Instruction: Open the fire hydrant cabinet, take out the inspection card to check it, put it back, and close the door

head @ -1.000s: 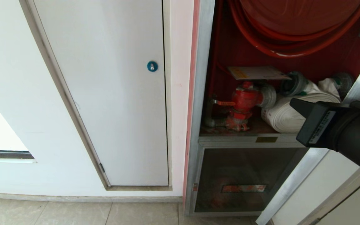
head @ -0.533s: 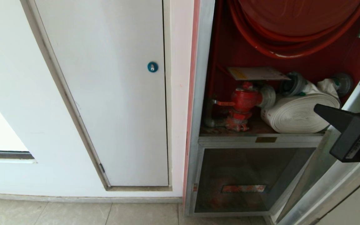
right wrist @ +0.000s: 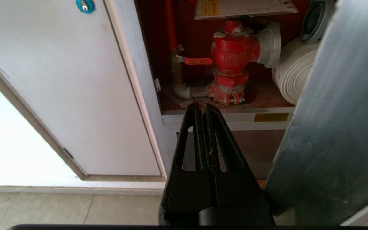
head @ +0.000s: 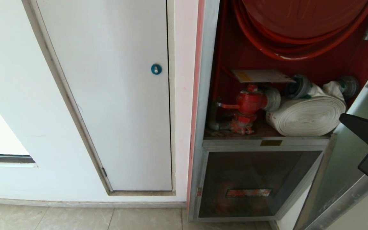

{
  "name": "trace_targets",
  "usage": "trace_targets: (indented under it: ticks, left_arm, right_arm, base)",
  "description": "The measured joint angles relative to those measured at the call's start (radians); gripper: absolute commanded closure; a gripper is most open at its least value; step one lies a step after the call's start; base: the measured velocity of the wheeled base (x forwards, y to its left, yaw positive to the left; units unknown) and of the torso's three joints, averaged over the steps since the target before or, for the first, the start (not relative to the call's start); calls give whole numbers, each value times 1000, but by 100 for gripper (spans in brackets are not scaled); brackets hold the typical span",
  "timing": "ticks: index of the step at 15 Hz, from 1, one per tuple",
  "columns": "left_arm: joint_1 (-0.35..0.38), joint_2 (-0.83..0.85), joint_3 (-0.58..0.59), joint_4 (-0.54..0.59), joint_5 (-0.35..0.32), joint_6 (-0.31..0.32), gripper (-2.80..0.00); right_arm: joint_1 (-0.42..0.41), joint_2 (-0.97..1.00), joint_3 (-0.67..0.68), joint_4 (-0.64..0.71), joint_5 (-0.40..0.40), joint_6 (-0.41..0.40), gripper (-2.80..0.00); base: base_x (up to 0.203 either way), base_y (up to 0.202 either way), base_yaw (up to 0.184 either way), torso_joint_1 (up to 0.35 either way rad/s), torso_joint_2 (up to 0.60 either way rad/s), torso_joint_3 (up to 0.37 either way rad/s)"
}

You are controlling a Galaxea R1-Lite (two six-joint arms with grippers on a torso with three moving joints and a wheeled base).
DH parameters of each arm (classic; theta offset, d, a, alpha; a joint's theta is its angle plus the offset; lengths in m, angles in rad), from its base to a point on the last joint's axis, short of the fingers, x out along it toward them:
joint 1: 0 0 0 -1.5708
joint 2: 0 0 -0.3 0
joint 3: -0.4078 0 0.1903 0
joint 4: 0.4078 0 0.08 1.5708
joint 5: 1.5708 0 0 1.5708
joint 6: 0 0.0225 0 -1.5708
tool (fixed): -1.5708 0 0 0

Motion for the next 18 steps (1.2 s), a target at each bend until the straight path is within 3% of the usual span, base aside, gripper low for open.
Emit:
trace_targets:
  ticks: [9, 18]
  left_arm:
    - [0, 0, 0, 0, 0, 0, 0]
    - [0, 0, 0, 0, 0, 0, 0]
  right_arm:
    - [-114, -84, 55, 52, -7, -16, 0]
    - [-157, -244, 160, 67, -12, -65, 0]
  base:
    - [0, 0, 0, 0, 0, 0]
    - [0, 0, 0, 0, 0, 0]
